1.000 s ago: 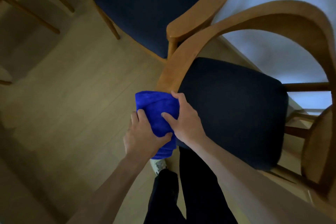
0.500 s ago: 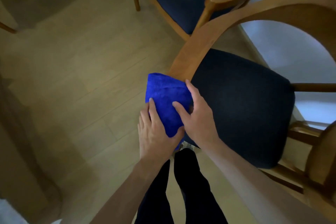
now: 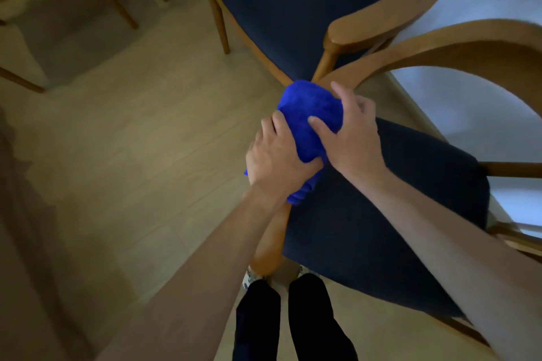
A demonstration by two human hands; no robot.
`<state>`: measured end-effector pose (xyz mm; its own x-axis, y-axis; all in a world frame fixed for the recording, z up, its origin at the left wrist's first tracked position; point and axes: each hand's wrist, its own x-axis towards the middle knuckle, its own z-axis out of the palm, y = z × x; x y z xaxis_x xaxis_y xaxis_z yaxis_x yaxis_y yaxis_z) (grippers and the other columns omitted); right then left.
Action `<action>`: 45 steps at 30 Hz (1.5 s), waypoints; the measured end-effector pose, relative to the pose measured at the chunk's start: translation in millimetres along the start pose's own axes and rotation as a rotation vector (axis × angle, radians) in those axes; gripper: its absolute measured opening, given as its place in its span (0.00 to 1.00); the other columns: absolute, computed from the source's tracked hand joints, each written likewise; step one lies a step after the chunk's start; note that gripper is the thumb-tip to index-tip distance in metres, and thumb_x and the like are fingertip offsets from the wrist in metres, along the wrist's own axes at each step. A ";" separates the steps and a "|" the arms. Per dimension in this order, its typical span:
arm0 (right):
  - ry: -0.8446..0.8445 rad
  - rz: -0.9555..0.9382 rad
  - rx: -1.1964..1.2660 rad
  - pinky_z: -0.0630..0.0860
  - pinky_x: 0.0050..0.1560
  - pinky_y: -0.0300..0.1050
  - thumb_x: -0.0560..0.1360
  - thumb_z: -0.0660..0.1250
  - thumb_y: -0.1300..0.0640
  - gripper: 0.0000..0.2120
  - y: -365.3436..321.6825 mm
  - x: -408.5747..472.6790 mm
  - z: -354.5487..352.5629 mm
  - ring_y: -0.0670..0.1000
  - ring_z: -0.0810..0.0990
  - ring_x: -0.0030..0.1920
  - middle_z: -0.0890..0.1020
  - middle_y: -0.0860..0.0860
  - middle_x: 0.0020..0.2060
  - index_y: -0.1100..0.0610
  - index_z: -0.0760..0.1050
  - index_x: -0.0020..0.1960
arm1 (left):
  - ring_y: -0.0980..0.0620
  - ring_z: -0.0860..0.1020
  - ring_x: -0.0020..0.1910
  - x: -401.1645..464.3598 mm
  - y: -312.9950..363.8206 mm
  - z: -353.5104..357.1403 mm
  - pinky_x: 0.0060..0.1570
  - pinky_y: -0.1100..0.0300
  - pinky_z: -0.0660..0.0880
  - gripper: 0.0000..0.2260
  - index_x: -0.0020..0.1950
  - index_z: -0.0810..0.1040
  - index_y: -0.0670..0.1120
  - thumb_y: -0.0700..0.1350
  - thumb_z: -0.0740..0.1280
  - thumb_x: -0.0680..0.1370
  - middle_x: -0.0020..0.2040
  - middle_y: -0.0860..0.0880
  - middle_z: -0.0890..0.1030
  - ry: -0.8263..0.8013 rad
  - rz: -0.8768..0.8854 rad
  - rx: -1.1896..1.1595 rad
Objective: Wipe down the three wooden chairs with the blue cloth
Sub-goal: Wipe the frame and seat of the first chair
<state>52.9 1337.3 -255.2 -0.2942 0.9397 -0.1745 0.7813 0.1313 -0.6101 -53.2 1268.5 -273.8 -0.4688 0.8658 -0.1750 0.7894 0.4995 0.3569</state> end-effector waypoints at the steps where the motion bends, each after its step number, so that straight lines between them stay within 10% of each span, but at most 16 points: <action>1: 0.020 -0.090 -0.163 0.74 0.57 0.47 0.78 0.65 0.43 0.28 0.9 -0.8 -1.6 0.53 0.69 0.64 0.62 0.55 0.72 0.45 0.62 0.75 | 0.49 0.76 0.52 -4.2 -2.9 -0.4 0.38 0.58 0.72 0.43 0.68 0.62 0.44 0.67 0.71 0.63 0.58 0.49 0.71 0.006 -0.012 -0.025; 7: -0.404 -0.670 -0.371 0.55 0.75 0.61 0.82 0.59 0.53 0.23 -5.3 -18.7 8.7 0.60 0.53 0.78 0.58 0.56 0.78 0.51 0.62 0.77 | 0.50 0.76 0.55 -81.5 -36.4 5.2 0.43 0.53 0.77 0.45 0.71 0.58 0.46 0.67 0.71 0.63 0.61 0.51 0.70 -0.001 -0.157 -0.166; 12: -0.361 -0.925 -0.392 0.57 0.76 0.58 0.79 0.62 0.60 0.25 11.9 -107.6 45.0 0.58 0.56 0.78 0.61 0.57 0.77 0.61 0.65 0.75 | 0.54 0.75 0.57 -178.3 -57.7 12.5 0.45 0.62 0.75 0.46 0.74 0.57 0.47 0.64 0.73 0.64 0.63 0.53 0.71 -0.009 -0.249 -0.328; 31: -0.273 -0.662 -0.466 0.55 0.76 0.51 0.84 0.54 0.55 0.23 6.8 9.7 -7.1 0.56 0.55 0.78 0.59 0.58 0.77 0.60 0.59 0.77 | 0.46 0.74 0.58 -28.4 -6.4 -0.7 0.52 0.54 0.75 0.47 0.74 0.56 0.39 0.64 0.72 0.66 0.65 0.43 0.70 0.051 0.012 0.050; 45: -0.523 -0.844 -0.222 0.55 0.77 0.55 0.83 0.54 0.56 0.22 13.6 -105.1 35.6 0.52 0.49 0.79 0.54 0.53 0.79 0.51 0.62 0.77 | 0.45 0.71 0.68 -188.9 -46.2 25.1 0.60 0.59 0.74 0.43 0.77 0.49 0.38 0.61 0.65 0.74 0.71 0.38 0.66 0.109 -0.206 -0.176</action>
<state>74.8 1229.1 -272.7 -0.9590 0.2642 -0.1023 0.2764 0.7934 -0.5423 8.8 1082.6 -280.3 -0.6594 0.7337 -0.1638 0.5970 0.6435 0.4791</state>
